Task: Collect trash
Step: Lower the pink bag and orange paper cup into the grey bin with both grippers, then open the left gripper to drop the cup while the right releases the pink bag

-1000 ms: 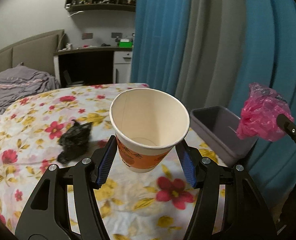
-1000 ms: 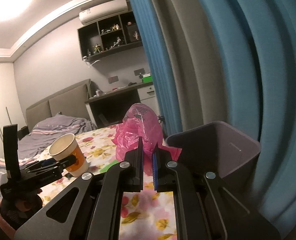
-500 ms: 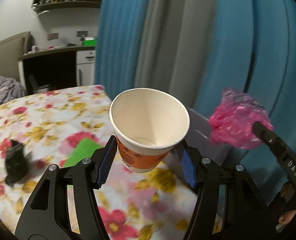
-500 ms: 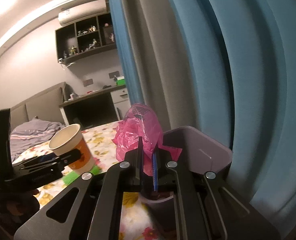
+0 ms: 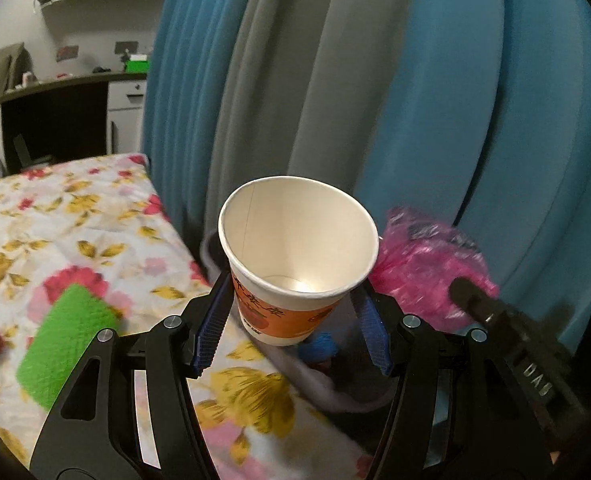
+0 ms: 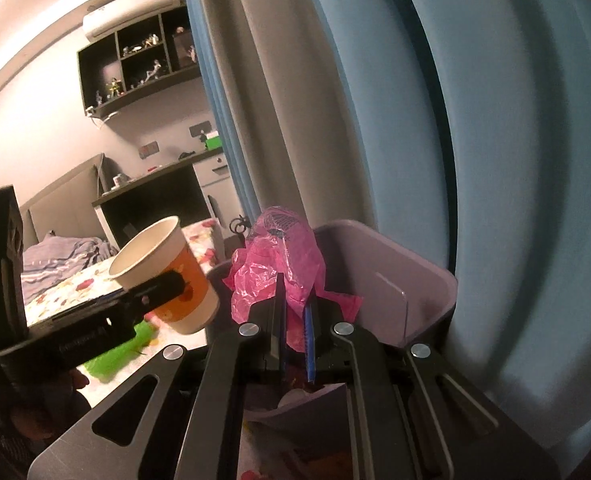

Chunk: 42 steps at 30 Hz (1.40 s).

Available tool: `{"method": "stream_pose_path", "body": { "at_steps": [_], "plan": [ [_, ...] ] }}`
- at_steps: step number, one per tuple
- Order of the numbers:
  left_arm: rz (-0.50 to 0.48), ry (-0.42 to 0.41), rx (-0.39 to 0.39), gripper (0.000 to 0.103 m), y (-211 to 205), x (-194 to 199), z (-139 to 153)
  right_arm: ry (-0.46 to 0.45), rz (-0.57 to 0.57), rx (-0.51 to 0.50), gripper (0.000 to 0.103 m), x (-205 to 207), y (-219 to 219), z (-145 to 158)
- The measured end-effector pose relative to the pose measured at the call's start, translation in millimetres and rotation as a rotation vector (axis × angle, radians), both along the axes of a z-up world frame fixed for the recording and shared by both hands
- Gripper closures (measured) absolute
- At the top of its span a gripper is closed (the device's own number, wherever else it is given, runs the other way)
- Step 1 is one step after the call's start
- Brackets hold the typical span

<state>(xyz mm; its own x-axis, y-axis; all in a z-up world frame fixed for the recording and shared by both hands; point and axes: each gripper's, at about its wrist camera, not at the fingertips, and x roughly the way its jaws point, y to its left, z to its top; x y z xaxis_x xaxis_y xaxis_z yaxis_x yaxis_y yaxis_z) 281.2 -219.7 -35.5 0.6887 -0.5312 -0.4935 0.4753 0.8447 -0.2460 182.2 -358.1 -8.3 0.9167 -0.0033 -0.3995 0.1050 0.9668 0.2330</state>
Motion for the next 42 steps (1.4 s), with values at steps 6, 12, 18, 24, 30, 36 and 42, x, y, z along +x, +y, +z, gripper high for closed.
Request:
{"method": "stream_pose_path", "body": {
  "at_steps": [6,12,18,24,30,36,42],
  "plan": [
    [-0.026,0.054,-0.017,0.044,-12.7,14.1,-13.5,0.042,0.006,0.019,0.095,8.8,-4.5,-11.1],
    [-0.049,0.103,-0.037,0.044,-18.5,23.1,-25.1,0.082,0.01,0.03,0.095,15.3,-6.8,-18.7],
    [-0.079,0.154,-0.038,0.043,-24.9,30.1,-34.6,0.113,0.016,0.039,0.094,14.1,-5.8,-23.1],
    [-0.1,0.175,-0.031,0.043,-30.2,31.1,-41.5,0.132,0.009,0.037,0.084,12.4,-9.2,-27.1],
    [-0.106,0.185,-0.037,0.033,-30.3,30.4,-42.7,0.127,-0.008,0.028,0.063,7.6,-12.5,-27.5],
    [-0.072,0.181,-0.066,0.018,-18.5,28.3,-37.3,0.117,-0.041,0.01,0.052,-1.6,-18.0,-27.8],
    [0.009,0.133,-0.01,0.012,3.6,12.0,-32.1,0.079,-0.07,-0.005,0.029,-15.5,-17.8,-19.1]
  ]
}}
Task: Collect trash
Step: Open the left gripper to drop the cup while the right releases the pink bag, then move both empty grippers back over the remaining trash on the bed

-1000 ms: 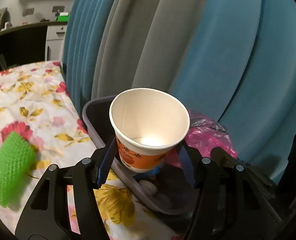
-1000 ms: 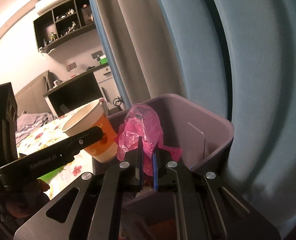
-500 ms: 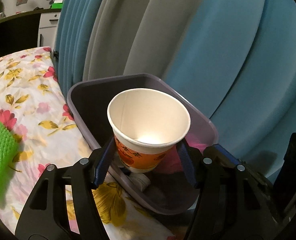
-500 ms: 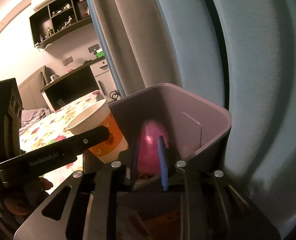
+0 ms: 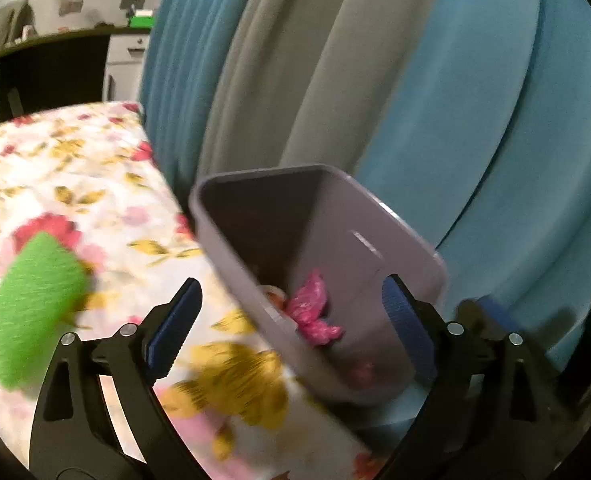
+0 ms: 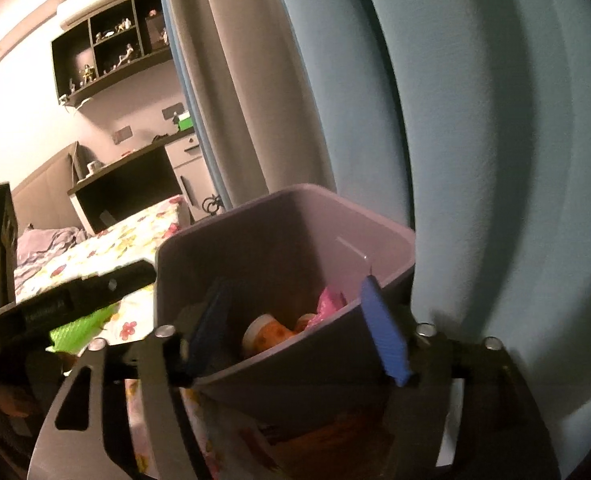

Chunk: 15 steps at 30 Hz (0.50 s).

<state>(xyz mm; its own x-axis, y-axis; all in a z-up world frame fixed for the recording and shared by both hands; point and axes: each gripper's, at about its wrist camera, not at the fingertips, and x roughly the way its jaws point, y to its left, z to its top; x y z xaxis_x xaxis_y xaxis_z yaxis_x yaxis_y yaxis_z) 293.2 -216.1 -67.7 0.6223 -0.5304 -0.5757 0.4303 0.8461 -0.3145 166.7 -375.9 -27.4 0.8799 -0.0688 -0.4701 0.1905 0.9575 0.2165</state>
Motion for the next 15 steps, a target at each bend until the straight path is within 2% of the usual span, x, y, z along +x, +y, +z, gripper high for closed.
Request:
{"method": "stream_pose_path", "body": {
  "at_steps": [5,15],
  "plan": [
    [0.06,-0.059,0.124,0.01,22.1,-25.8,3.3,-0.041,0.002,-0.032,0.017,-12.5,10.7,10.7],
    [0.24,-0.072,0.187,0.008,100.0,-67.1,12.5,-0.075,0.04,-0.039,0.015,-29.3,41.8,24.3]
  ]
}}
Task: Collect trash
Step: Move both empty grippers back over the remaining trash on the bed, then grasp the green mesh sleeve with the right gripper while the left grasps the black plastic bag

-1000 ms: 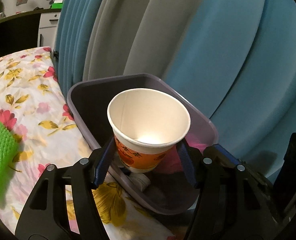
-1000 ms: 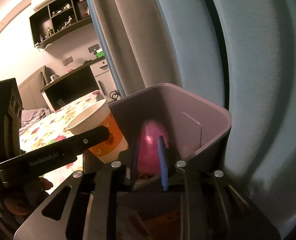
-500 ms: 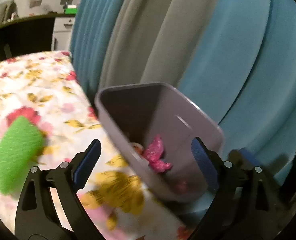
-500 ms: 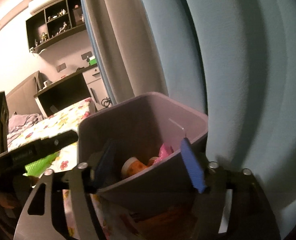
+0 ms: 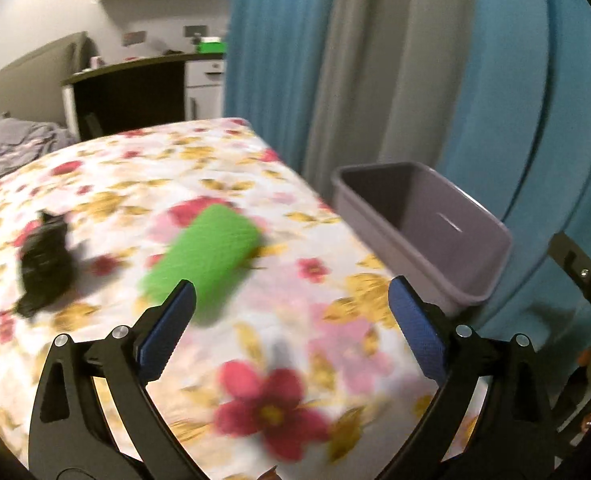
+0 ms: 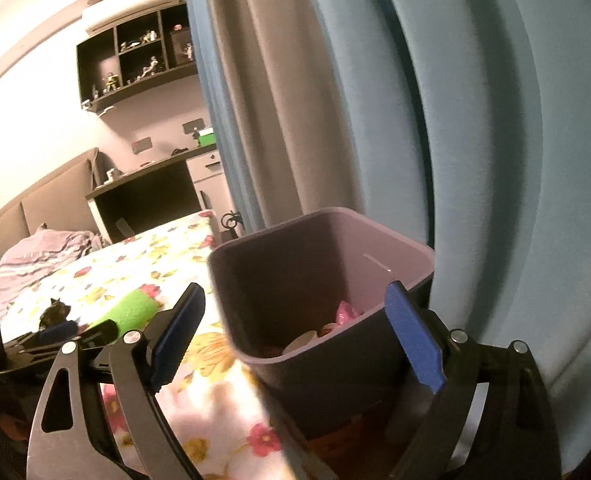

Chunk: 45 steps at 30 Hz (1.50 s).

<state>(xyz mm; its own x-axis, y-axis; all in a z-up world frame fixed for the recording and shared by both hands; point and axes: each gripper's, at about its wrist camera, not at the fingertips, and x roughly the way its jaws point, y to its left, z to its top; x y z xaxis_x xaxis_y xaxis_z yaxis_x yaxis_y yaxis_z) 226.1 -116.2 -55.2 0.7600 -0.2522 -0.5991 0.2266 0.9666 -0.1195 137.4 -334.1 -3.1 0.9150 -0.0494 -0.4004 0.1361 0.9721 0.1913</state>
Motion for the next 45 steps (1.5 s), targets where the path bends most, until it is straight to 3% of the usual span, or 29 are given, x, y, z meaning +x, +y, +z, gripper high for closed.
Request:
{"method": "stream_pose_path", "body": {
  "at_steps": [18,26,36,45],
  "plan": [
    [0.284,-0.026,0.032,0.008,144.0,-44.6,8.3,0.001,0.192,-0.044,0.015,0.7,114.2,9.2],
    [0.47,-0.048,0.06,0.008,205.4,-56.4,9.1,0.045,0.261,-0.069,0.015,26.8,168.9,3.7],
    [0.628,-0.032,0.013,0.008,266.6,-58.7,3.4,0.172,0.257,-0.139,0.015,87.9,219.6,-29.6],
    [0.611,-0.028,-0.013,0.008,273.9,-45.7,4.1,0.332,0.23,-0.054,0.022,134.2,220.5,-60.7]
  ]
}}
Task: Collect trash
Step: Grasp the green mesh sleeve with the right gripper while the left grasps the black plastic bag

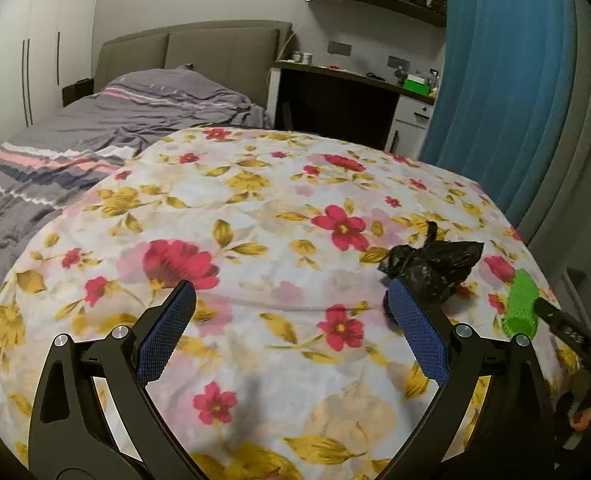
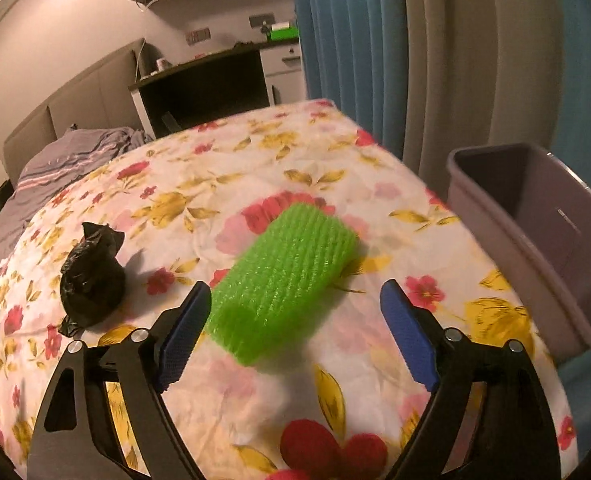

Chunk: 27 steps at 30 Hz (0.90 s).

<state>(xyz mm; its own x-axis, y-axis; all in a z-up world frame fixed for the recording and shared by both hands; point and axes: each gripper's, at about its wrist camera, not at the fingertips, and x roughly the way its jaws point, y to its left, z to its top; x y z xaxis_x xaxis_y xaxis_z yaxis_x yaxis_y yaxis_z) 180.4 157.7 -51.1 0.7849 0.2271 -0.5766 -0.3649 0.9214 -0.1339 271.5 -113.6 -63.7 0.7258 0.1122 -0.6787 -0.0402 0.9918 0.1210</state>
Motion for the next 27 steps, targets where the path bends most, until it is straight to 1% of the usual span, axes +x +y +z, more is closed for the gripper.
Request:
{"method": "stream_pose_path", "body": {
  "at_steps": [4,6,7,9,11,12,14,15,16,21,27],
  "plan": [
    [-0.039,-0.002,-0.008,0.008,-9.0,9.4,-1.5,0.044,0.019,-0.002,0.03,7.6,3.5,-7.5],
    [-0.062,0.003,-0.009,0.008,-16.1,14.9,-3.1,0.074,0.022,-0.013,0.039,10.9,5.5,-11.8],
    [-0.074,0.005,-0.009,0.008,-19.0,17.0,-3.8,0.087,0.032,-0.011,0.042,12.5,6.3,-13.4],
    [-0.09,0.01,-0.007,0.008,-24.1,20.2,-4.8,0.102,0.05,-0.003,0.054,14.1,7.5,-15.2],
    [-0.111,0.011,-0.006,0.008,-30.9,23.9,-5.6,0.112,0.059,0.0,0.057,14.7,8.1,-16.2],
    [-0.121,0.012,-0.006,0.008,-34.5,25.8,-5.8,0.113,0.06,-0.001,0.061,15.2,8.6,-16.1],
    [-0.139,0.014,-0.009,0.008,-39.1,29.1,-6.5,0.113,0.069,0.003,0.065,15.5,8.9,-15.6],
    [-0.149,0.016,-0.009,0.008,-41.5,30.6,-6.9,0.112,0.069,0.004,0.069,15.3,8.8,-15.3],
    [-0.159,0.019,-0.009,0.008,-44.5,32.6,-7.3,0.11,0.07,0.006,0.071,15.0,8.6,-14.9],
    [-0.207,0.041,0.001,0.008,-60.3,46.7,-10.2,0.086,0.079,0.033,0.088,11.4,4.2,-12.0],
    [-0.238,0.087,-0.015,0.008,-68.3,72.0,-19.7,0.01,0.079,0.066,0.089,-10.4,-9.2,2.6]
  ]
}}
